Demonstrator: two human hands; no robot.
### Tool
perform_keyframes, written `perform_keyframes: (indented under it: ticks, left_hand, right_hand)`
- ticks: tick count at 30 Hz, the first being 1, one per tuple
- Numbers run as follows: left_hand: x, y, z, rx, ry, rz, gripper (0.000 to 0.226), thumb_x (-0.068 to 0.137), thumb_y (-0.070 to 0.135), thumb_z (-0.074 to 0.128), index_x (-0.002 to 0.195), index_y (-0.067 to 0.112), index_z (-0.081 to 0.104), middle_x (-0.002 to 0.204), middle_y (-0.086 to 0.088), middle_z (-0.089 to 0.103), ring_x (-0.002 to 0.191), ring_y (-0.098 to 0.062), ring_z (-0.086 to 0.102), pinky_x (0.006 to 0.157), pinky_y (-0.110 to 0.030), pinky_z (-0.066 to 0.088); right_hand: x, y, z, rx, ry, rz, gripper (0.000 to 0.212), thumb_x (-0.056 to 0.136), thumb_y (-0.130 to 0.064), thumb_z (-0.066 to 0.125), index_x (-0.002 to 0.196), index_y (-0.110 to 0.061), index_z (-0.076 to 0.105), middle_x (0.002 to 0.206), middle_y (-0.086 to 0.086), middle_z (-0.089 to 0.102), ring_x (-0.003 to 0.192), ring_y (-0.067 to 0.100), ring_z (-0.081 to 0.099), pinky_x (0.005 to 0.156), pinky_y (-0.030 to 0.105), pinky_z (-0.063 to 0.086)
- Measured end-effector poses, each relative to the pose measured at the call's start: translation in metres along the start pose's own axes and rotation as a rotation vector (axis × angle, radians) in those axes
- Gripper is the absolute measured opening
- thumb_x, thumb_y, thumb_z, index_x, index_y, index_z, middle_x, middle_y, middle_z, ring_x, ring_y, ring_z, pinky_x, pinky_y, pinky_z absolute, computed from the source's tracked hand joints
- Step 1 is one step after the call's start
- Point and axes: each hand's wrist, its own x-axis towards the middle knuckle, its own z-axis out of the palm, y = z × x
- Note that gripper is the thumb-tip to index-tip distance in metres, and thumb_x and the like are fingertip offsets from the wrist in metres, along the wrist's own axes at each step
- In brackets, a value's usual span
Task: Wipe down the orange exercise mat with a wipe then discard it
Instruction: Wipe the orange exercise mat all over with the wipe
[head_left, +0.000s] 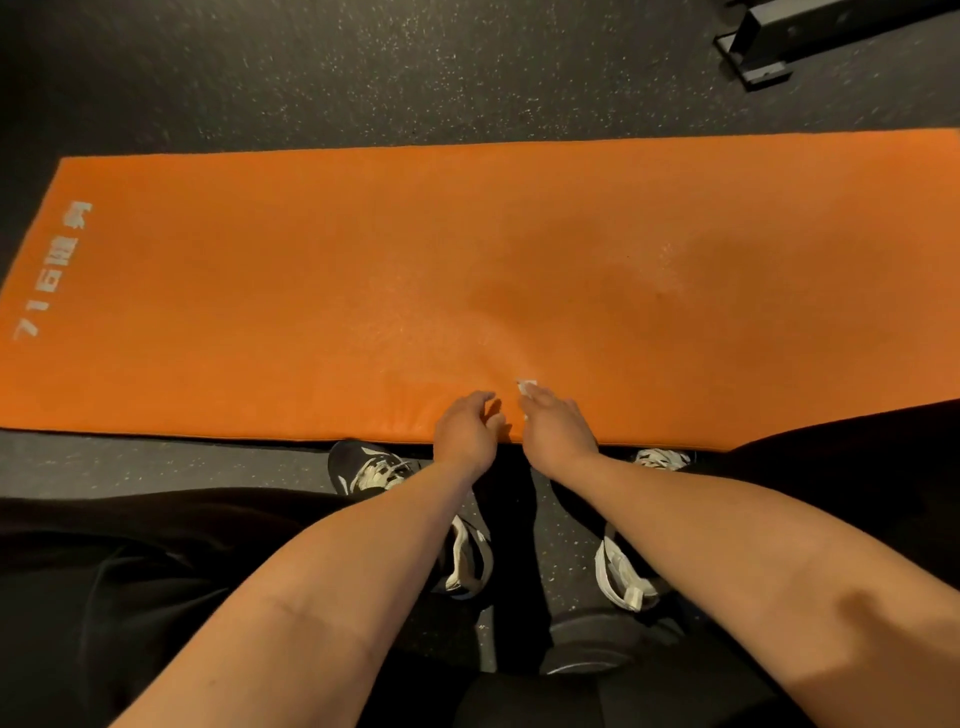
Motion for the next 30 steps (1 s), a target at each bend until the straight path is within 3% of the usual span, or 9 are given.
perform_keyframes:
  ticks: [4,10,12,15,19,22,25,30]
  left_hand:
    - [0.010,-0.001,-0.008,0.125,0.001,-0.013,0.050,0.103,0.034,0.052,0.149,0.018,0.045,0.155,-0.008,0.043,0.143,-0.028,0.037,0.116,-0.043,0.032]
    - [0.004,-0.005,-0.003,0.289,-0.139,-0.037,0.054,0.102,0.040,0.051,0.154,0.031,0.036,0.166,-0.002,0.019,0.153,-0.026,0.014,0.122,-0.047,0.019]
    - [0.000,-0.002,-0.002,0.355,-0.149,-0.015,0.058,0.098,0.038,0.057,0.152,0.035,0.035,0.167,-0.001,0.015,0.153,-0.027,0.010,0.122,-0.048,0.015]
    - [-0.003,-0.008,-0.003,0.382,-0.046,0.043,0.051,0.095,0.028,0.062,0.143,0.034,0.046,0.164,0.000,0.024,0.151,-0.026,0.017,0.120,-0.047,0.017]
    - [0.002,-0.016,-0.005,0.327,0.040,0.111,0.027,0.092,0.024,0.067,0.119,0.026,0.064,0.156,0.001,0.042,0.148,-0.024,0.028,0.116,-0.046,0.023]
    - [0.005,-0.016,-0.003,0.255,0.061,0.109,0.009,0.093,0.018,0.066,0.101,0.021,0.069,0.147,0.002,0.053,0.147,-0.026,0.032,0.114,-0.045,0.026]
    - [0.006,-0.016,-0.004,0.191,0.049,0.085,0.010,0.092,0.015,0.067,0.092,0.024,0.065,0.147,0.000,0.054,0.140,-0.024,0.044,0.115,-0.047,0.032]
    - [0.001,-0.009,-0.017,0.067,0.065,0.022,0.002,0.095,0.020,0.065,0.095,0.022,0.066,0.138,0.004,0.061,0.121,-0.021,0.061,0.090,-0.035,0.049]
  right_hand:
    - [0.005,0.000,0.007,-0.007,-0.091,-0.163,0.055,0.107,-0.014,0.035,0.161,-0.021,0.026,0.169,-0.005,0.013,0.156,0.013,0.004,0.125,0.041,-0.001]
    - [0.012,0.001,0.004,-0.035,-0.025,0.026,0.057,0.108,-0.022,0.037,0.162,-0.019,0.019,0.170,-0.005,0.002,0.156,0.015,-0.004,0.124,0.045,-0.006]
    - [0.011,-0.005,0.010,-0.018,-0.035,0.000,0.059,0.107,-0.020,0.038,0.162,-0.017,0.018,0.170,-0.003,0.002,0.156,0.015,-0.003,0.125,0.042,-0.005]
    - [0.010,0.001,0.011,-0.022,-0.073,-0.067,0.059,0.106,-0.015,0.039,0.162,-0.020,0.020,0.170,-0.004,0.005,0.156,0.015,-0.001,0.125,0.041,-0.004]
    - [0.011,0.009,0.004,-0.038,-0.047,-0.010,0.052,0.110,-0.023,0.034,0.161,-0.022,0.024,0.170,-0.005,0.008,0.156,0.016,0.000,0.125,0.045,-0.003]
    - [0.009,0.002,0.007,-0.026,-0.052,-0.011,0.050,0.110,-0.025,0.034,0.159,-0.020,0.028,0.169,-0.005,0.013,0.156,0.016,0.002,0.126,0.046,-0.001]
    - [0.008,0.001,0.008,0.030,-0.019,0.003,0.048,0.109,-0.026,0.036,0.157,-0.022,0.035,0.168,-0.005,0.020,0.156,0.015,0.009,0.126,0.045,0.003]
    - [0.004,-0.007,-0.001,0.076,0.121,0.017,0.043,0.105,-0.029,0.041,0.147,-0.023,0.051,0.159,-0.007,0.040,0.148,0.013,0.029,0.120,0.037,0.015]
